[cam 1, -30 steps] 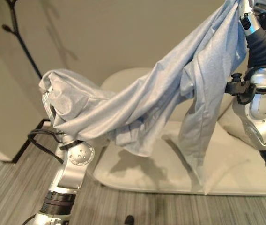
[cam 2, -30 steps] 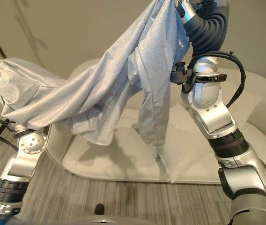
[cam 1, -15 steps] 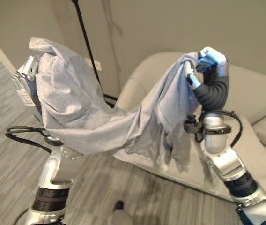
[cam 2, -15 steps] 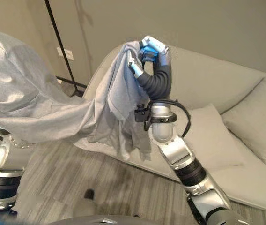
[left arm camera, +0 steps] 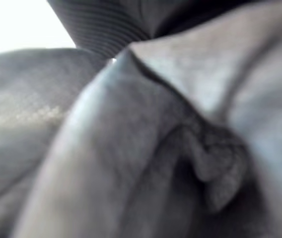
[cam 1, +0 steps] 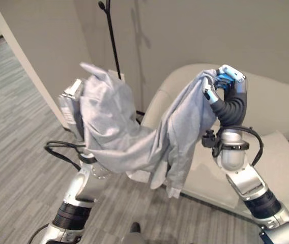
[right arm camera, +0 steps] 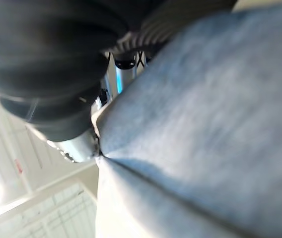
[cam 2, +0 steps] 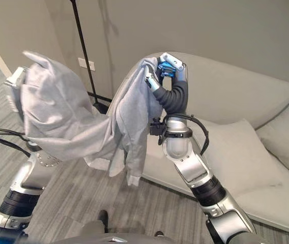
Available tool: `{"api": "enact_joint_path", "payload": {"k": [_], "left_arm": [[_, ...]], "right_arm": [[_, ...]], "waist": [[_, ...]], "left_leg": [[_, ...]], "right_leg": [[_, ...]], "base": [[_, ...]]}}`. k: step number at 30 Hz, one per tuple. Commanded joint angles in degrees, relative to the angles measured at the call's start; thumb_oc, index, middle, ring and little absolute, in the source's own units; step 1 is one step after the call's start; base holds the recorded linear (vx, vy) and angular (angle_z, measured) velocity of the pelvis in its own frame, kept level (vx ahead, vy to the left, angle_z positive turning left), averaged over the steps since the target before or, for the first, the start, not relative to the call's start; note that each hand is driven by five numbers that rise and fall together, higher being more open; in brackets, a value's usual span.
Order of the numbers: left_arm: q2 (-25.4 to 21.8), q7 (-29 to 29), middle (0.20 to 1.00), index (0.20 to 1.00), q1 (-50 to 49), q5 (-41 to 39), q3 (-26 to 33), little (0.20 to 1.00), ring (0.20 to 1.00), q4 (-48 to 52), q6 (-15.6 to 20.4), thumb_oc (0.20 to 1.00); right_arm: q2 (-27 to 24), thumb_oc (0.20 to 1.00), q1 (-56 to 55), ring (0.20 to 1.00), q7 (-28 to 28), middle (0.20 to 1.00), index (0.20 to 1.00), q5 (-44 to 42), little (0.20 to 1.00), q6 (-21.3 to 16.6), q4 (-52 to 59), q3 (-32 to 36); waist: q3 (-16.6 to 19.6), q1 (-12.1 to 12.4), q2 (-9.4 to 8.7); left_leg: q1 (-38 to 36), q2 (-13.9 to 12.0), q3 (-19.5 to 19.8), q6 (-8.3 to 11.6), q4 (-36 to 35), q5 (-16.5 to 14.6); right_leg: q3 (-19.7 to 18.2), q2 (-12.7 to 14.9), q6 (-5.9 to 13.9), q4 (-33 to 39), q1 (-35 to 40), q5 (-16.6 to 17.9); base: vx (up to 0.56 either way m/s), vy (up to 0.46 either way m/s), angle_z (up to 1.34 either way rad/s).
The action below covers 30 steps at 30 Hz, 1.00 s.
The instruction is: Hang the clothes on the sofa on the clothes rack.
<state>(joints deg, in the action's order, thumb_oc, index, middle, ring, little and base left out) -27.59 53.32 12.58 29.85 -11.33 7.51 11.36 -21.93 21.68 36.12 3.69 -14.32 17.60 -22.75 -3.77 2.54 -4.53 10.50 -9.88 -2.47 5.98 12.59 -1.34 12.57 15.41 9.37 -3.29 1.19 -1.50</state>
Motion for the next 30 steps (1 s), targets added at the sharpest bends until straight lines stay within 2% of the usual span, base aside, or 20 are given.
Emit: {"api": "enact_joint_path", "payload": {"k": [1,3,4,6,7,8,9,10,12,13,14,17,19,21,23,24,25,27,28,30], "left_arm": [[-1.2,0.6,0.2,0.2,1.8,0.7,1.2,0.2,0.2,1.6,1.6,0.2],[-1.6,2.4,0.2,0.2,3.2,0.8,0.6,0.2,0.2,1.0,1.7,0.2],[-1.7,2.8,0.2,0.2,3.5,0.7,0.5,0.2,0.2,0.6,1.4,0.2],[-1.7,2.4,0.2,0.2,4.0,1.0,-0.6,0.2,0.2,-0.1,0.7,0.2],[-1.6,2.5,0.2,0.2,4.0,1.0,-0.7,0.2,0.2,-0.1,0.7,0.2],[-1.1,1.1,0.2,0.2,3.4,1.4,-1.7,0.2,0.2,-0.5,0.9,0.2],[-1.1,1.1,0.2,0.2,3.4,1.4,-1.7,0.2,0.2,-0.5,0.9,0.2],[-0.5,0.0,0.2,0.2,3.0,1.2,-2.3,0.2,0.2,-0.3,1.1,0.2],[0.5,-2.3,0.2,0.2,1.9,0.5,-3.1,0.2,0.2,-0.7,1.3,0.2],[1.7,-3.9,0.2,0.2,2.0,0.0,-4.4,0.2,0.2,-1.5,1.4,0.2],[1.7,-3.9,0.2,0.2,2.0,0.0,-4.5,0.2,0.2,-1.6,1.4,0.2],[3.6,-5.3,0.2,0.2,3.6,0.0,-6.6,0.2,0.2,-3.3,1.6,0.2],[4.4,-6.3,0.2,0.2,3.4,-0.5,-7.6,0.2,0.2,-3.9,2.0,0.2],[4.4,-6.5,0.2,0.2,2.9,-1.0,-7.6,0.2,0.2,-3.7,1.8,0.2],[3.6,-9.3,0.2,0.2,1.2,-1.9,-7.0,0.2,0.2,-3.0,0.7,0.2],[3.6,-9.4,0.2,0.2,1.1,-2.0,-7.0,0.2,0.2,-2.8,0.7,0.2],[3.3,-10.9,0.2,0.2,-0.6,-2.6,-6.5,0.2,0.2,-2.5,0.2,0.2],[2.8,-11.5,0.2,0.2,-1.4,-2.9,-6.0,0.2,0.2,-1.7,-0.3,0.2],[2.9,-11.8,0.2,0.2,-1.7,-3.2,-5.6,0.2,0.2,-1.5,0.1,0.2],[3.0,-11.5,0.2,0.2,-2.7,-3.4,-4.9,0.2,0.2,-1.5,0.4,0.2]], "right_arm": [[-0.4,0.2,1.6,0.2,0.7,0.2,0.2,3.8,0.2,0.0,2.3,3.0],[1.3,0.2,3.1,0.2,1.1,0.2,0.2,5.1,0.2,1.3,0.6,2.2],[2.2,0.2,4.0,0.2,1.3,0.2,0.2,4.6,0.2,1.4,-0.3,1.6],[2.4,0.2,4.1,0.2,1.1,0.2,0.2,5.5,0.2,1.7,-0.8,1.3],[2.4,0.2,4.0,0.2,1.2,0.2,0.2,5.6,0.2,1.7,-0.8,1.3],[1.2,0.2,3.2,0.2,0.5,0.2,0.2,6.3,0.2,1.5,-0.6,2.2],[1.1,0.2,3.1,0.2,0.5,0.2,0.2,6.3,0.2,1.5,-0.5,2.3],[0.3,0.2,2.4,0.2,0.3,0.2,0.2,6.4,0.2,1.3,0.0,3.1],[-1.0,0.2,0.8,0.2,0.5,0.2,0.2,6.7,0.2,1.1,0.6,4.6],[-1.4,0.2,-0.3,0.2,1.0,0.2,0.2,6.9,0.2,0.7,1.1,5.6],[-1.5,0.2,-0.5,0.2,1.0,0.2,0.2,6.9,0.2,0.6,1.1,5.7],[-2.3,0.2,-2.1,0.2,1.9,0.2,0.2,7.7,0.2,0.1,1.9,7.3],[-1.6,0.2,-3.1,0.2,0.8,0.2,0.2,4.2,0.2,-0.6,1.7,6.3],[-0.8,0.2,-3.5,0.2,-0.7,0.2,0.2,-1.4,0.2,-1.5,0.5,5.0],[-0.4,0.2,-4.9,0.2,-6.4,0.2,0.2,-16.6,0.2,-3.0,-1.0,1.3],[-0.4,0.2,-4.9,0.2,-6.5,0.2,0.2,-16.8,0.2,-3.0,-1.1,1.3],[-0.6,0.2,-7.1,0.2,-11.1,0.2,0.2,-25.2,0.2,-3.9,-1.8,-0.7],[-1.4,0.2,-9.1,0.2,-12.8,0.2,0.2,-28.5,0.2,-5.8,-1.4,0.4],[-1.2,0.2,-9.6,0.2,-13.6,0.2,0.2,-27.7,0.2,-4.2,-2.9,0.0],[-0.9,0.2,-11.0,0.2,-14.0,0.2,0.2,-29.2,0.2,-5.3,-4.3,0.7]], "waist": [[1.9,1.3,-1.39],[0.0,1.2,-2.33],[-0.7,1.5,-2.24],[-0.9,1.0,-1.77],[-0.9,1.0,-1.87],[-0.1,0.2,-1.56],[0.0,0.2,-1.58],[0.6,-0.2,-1.61],[1.6,-0.7,-2.17],[2.4,-1.2,-3.07],[2.4,-1.1,-3.05],[2.6,-2.1,-4.31],[2.2,-2.4,-4.93],[2.3,-2.4,-5.24],[3.6,-1.5,-5.84],[3.8,-1.5,-5.69],[4.3,-0.8,-5.71],[4.3,-0.6,-5.79],[4.5,-0.5,-5.57],[5.1,-0.4,-5.51]], "left_leg": [[-5.9,-1.1,-0.1,0.96,-7.5,-1.5],[-4.9,2.3,-1.1,-1.1,-5.1,-3.1],[-4.7,2.6,-2.0,-1.83,-5.0,-3.0],[-5.6,3.5,-2.6,-2.99,-6.7,-2.1],[-5.6,3.7,-2.6,-3.02,-7.0,-1.8],[-6.7,5.4,-2.1,-4.25,-9.3,-0.8],[-6.7,5.4,-2.1,-4.24,-9.5,-0.5],[-7.4,6.6,-1.8,-4.87,-11.5,0.2],[-8.4,8.2,-1.5,-5.58,-13.9,0.9],[-9.1,9.7,-1.4,-6.12,-14.7,1.1],[-9.2,9.6,-1.4,-6.09,-14.8,1.1],[-9.8,11.5,-0.9,-6.63,-14.4,0.3],[-10.4,12.5,0.6,-7.04,-12.8,-0.8],[-10.4,12.7,0.5,-7.11,-12.4,-1.3],[-10.3,13.1,-0.5,-7.15,-12.2,-1.1],[-10.7,13.0,-0.4,-7.17,-12.4,-1.7],[-11.2,12.8,-0.7,-7.18,-12.2,-2.2],[-10.9,12.9,-0.7,-7.24,-11.8,-1.8],[-11.4,12.9,-0.4,-7.31,-11.8,-2.5],[-12.1,12.9,-0.1,-7.48,-12.0,-2.8]], "right_leg": [[0.7,8.1,4.04,5.6,-4.6,14.5],[0.8,10.8,4.07,3.9,-7.1,18.7],[1.6,10.9,3.72,3.0,-8.1,18.6],[0.1,7.6,1.85,0.0,-7.9,14.4],[0.0,7.7,1.75,-0.1,-8.1,14.5],[-4.5,1.4,-0.05,-2.2,-7.7,8.9],[-4.5,1.5,-0.16,-2.3,-7.9,9.0],[-6.4,-2.4,-1.22,-3.4,-7.8,6.7],[-7.5,-7.4,-2.51,-3.7,-7.1,4.3],[-8.2,-11.5,-3.71,-3.4,-6.5,3.2],[-8.2,-11.6,-3.77,-3.4,-6.5,3.1],[-11.7,-15.9,-4.77,-2.8,-5.5,2.3],[-14.0,-17.1,-5.71,-3.0,-6.0,2.9],[-13.9,-16.6,-5.71,-1.5,-5.1,3.7],[-14.1,-16.1,-5.48,3.2,-3.3,5.8],[-14.2,-16.3,-5.42,3.6,-2.9,5.5],[-14.2,-16.3,-5.21,4.9,-1.7,5.7],[-14.1,-16.1,-5.19,5.2,-1.6,6.1],[-13.9,-16.1,-5.09,5.5,-1.0,5.7],[-13.7,-15.9,-4.94,5.7,-0.1,5.3]], "base": [[-0.01,0.38,-0.1],[-0.09,0.401,-0.05],[-0.11,0.44,-0.07],[-0.04,0.3,-0.2],[0.01,0.344,-0.17],[0.01,0.212,0.06],[0.04,0.321,0.18],[0.03,0.17,0.3],[0.08,0.204,0.29],[0.07,0.114,0.29],[0.06,0.082,0.35],[0.06,0.045,0.14],[0.1,-0.007,0.19],[0.05,-0.039,0.16],[0.06,-0.036,-0.01],[0.12,-0.034,-0.08],[0.1,-0.01,-0.09],[0.04,-0.025,-0.07],[0.07,-0.018,0.01],[0.08,0.003,0.08]]}}
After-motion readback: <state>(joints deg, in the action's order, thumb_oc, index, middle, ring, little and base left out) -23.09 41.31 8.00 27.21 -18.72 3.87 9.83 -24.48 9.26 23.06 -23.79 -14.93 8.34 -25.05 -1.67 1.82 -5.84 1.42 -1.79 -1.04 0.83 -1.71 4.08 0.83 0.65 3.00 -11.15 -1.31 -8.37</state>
